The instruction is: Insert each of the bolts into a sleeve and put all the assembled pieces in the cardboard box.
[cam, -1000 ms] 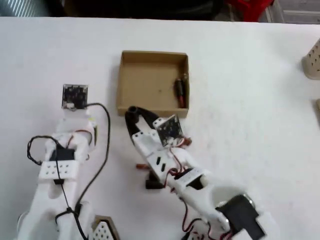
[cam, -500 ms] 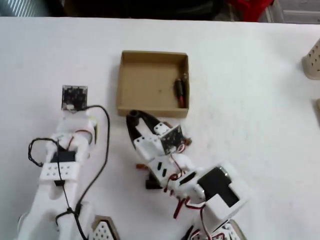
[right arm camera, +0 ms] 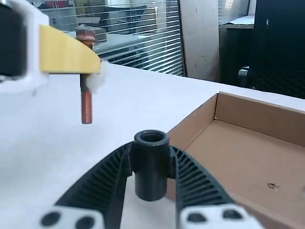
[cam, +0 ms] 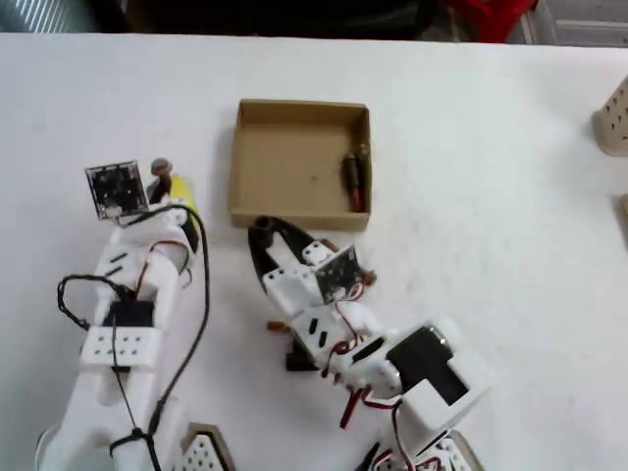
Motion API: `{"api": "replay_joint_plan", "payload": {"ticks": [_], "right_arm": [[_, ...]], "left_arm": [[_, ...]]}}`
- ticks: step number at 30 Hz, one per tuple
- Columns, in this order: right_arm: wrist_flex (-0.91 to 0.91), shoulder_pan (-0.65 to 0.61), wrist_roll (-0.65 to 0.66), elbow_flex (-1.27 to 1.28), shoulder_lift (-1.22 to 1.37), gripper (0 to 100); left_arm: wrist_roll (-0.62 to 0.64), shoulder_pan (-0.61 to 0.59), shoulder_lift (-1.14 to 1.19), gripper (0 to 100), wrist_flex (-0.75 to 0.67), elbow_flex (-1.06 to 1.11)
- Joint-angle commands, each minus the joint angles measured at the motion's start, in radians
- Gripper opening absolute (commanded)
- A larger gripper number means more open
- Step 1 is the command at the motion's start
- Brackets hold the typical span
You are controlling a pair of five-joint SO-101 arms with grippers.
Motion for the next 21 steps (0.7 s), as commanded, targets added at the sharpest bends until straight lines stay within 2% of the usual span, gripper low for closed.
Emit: {"api": "replay_joint_plan", "payload": {"ticks": [1,11,21], "right_arm": [[-0.021,-0.008,-0.005,-0.031,-0.005,1.7],[-0.021,-0.008,-0.005,-0.031,-0.004,1.7],[-0.021,-0.010,-0.005,-0.031,-0.004,1.7]], "left_arm": [[0.017,0.019,-0.093,2,-0.034,-0.020],[0.012,0.262,-0.186,2,-0.080,-0.031],[0.011,0.384,-0.254,2,-0.084,0.063]]}}
